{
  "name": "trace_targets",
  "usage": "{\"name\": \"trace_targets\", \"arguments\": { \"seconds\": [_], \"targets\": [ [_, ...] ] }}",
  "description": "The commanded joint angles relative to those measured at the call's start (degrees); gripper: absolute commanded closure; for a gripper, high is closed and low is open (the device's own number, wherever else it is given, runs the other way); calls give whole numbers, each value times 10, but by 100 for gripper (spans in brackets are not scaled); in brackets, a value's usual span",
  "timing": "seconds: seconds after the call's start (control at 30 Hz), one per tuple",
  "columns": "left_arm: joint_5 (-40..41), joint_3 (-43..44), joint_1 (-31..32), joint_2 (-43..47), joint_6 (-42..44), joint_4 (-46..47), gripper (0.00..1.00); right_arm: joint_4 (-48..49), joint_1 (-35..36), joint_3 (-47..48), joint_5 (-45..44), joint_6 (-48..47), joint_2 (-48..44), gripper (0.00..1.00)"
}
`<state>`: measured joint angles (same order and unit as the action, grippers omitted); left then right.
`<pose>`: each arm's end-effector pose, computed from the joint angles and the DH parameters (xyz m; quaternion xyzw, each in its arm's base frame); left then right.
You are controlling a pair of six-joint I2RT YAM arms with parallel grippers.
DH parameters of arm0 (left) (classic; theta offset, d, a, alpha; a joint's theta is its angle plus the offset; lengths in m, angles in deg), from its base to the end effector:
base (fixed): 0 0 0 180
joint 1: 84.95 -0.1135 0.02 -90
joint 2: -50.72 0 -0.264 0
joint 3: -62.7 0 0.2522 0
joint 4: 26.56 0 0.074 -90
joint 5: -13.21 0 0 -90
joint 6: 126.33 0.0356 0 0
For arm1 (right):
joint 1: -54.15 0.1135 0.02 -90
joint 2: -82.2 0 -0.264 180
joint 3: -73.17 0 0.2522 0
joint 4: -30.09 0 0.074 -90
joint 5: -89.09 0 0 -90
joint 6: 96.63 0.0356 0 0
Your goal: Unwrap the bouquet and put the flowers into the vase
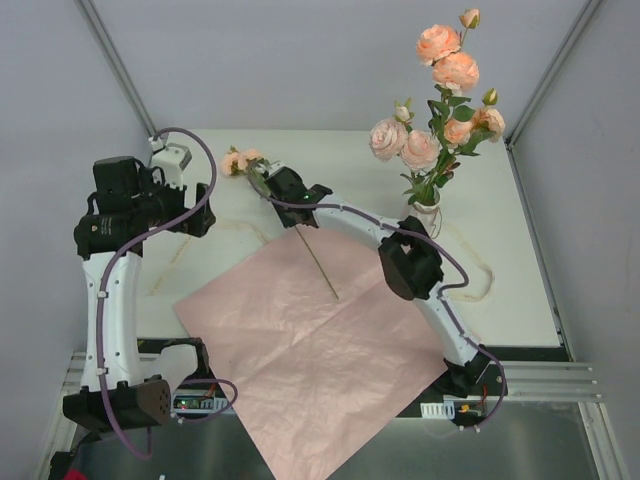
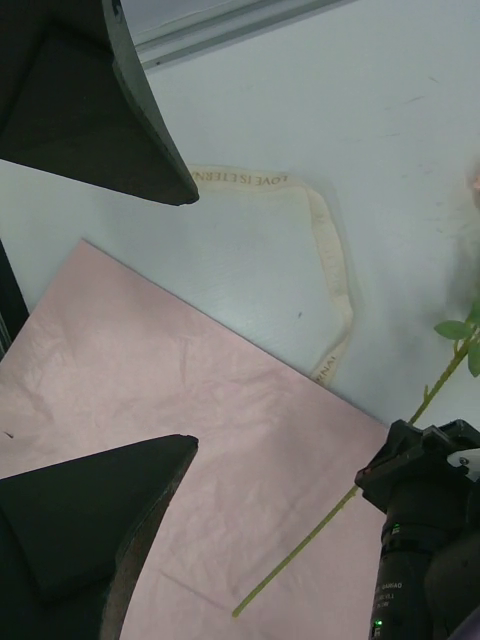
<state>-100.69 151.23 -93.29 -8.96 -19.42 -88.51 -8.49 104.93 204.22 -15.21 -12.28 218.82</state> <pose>0.1969 0.0143 0.4049 0.1626 0.8504 -0.0758 0.4946 0.3487 0.4134 0.1948 -0.3893 0.8282 0.0425 0.4009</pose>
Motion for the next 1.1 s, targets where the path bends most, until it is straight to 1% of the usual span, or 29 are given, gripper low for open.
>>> {"name": "trace_targets", "arguments": {
  "seconds": [0.0,0.13,0.27,0.3,0.37,0.5,0.57,0.6,0.7,0.8,1.0,1.07],
  "targets": [
    [-79,69,-4,7,-16,-33,1,41,-14,-15,-32,-14,-161,99],
    [-40,71,-4,11,-2,-41,1,87,-18,-49,-30,-22,-236,99],
    [-36,36,-4,36,6,-46,1,131,-20,-77,-33,-37,-302,99],
    [-39,30,-4,41,5,-47,1,160,-19,-87,-33,-44,-331,99],
    [-53,19,-4,56,4,-47,1,187,-19,-111,-34,-55,-361,99],
    [-76,2,-4,64,3,-47,1,301,-11,-167,-42,-102,-458,99],
    [-83,-8,-4,61,5,-46,1,331,-8,-181,-48,-132,-501,99],
    [-88,-12,-4,58,7,-46,1,386,-7,-211,-49,-147,-517,99],
    [-88,-23,-4,49,16,-46,1,485,-4,-281,-44,-204,-579,99],
    [-80,-31,-4,43,25,-46,1,528,-4,-317,-34,-247,-631,99],
    [-77,-41,-4,48,34,-41,1,561,-19,-405,-47,-310,-738,99],
    [-77,-39,-4,49,36,-40,1,562,-37,-436,-58,-314,-775,99]
  ]
}}
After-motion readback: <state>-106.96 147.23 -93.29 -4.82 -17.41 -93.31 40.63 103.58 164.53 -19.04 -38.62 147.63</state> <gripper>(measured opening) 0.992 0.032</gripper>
